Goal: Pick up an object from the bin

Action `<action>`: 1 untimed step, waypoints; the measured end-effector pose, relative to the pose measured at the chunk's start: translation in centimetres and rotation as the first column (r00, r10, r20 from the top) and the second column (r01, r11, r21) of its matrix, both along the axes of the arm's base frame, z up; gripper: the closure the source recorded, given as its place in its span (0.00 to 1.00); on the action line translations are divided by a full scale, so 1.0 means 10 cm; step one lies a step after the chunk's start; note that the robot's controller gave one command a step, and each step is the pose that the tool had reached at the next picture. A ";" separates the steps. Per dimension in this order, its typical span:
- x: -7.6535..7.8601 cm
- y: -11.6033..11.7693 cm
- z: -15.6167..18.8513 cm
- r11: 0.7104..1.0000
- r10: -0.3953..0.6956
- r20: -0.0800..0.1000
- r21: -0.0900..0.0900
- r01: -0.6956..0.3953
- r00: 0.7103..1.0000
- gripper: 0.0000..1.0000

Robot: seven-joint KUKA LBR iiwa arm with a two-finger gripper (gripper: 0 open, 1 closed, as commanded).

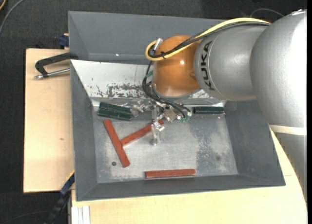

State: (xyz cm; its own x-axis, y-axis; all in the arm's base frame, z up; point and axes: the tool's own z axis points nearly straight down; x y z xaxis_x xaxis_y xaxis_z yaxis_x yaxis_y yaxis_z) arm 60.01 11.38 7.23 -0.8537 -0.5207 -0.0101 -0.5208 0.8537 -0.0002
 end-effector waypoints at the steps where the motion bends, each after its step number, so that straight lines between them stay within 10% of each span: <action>1: 0.00 -0.02 -0.01 1.000 -0.004 -0.003 -0.002 0.004 1.000 1.00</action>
Offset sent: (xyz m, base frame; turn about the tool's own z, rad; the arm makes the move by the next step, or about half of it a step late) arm 0.0000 0.0000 0.0000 0.0000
